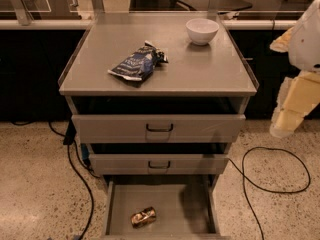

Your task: Pick orange can from bottom drawer and place on counter

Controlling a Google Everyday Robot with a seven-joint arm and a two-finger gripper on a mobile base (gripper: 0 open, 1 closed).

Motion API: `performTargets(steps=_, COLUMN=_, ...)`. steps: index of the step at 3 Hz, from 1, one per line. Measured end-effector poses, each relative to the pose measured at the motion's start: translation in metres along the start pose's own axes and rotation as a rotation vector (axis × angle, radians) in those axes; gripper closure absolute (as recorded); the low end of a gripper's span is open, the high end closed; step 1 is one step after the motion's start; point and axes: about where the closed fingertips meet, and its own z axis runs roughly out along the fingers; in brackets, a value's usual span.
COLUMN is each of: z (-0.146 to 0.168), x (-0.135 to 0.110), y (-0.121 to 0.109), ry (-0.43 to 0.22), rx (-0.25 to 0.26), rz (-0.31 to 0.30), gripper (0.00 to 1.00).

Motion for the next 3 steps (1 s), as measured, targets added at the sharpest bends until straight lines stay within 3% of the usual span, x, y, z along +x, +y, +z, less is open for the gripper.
performTargets(steps=1, z=0.001, x=-0.010, y=0.003, ry=0.003, rx=0.056, rz=-0.054, gripper=0.00)
performTargets(steps=2, z=0.018, x=-0.014, y=0.013, ry=-0.031, rx=0.072, rz=-0.110, gripper=0.00)
performTargets(steps=3, z=0.068, x=-0.006, y=0.032, ry=-0.095, rx=0.050, rz=-0.168, gripper=0.00)
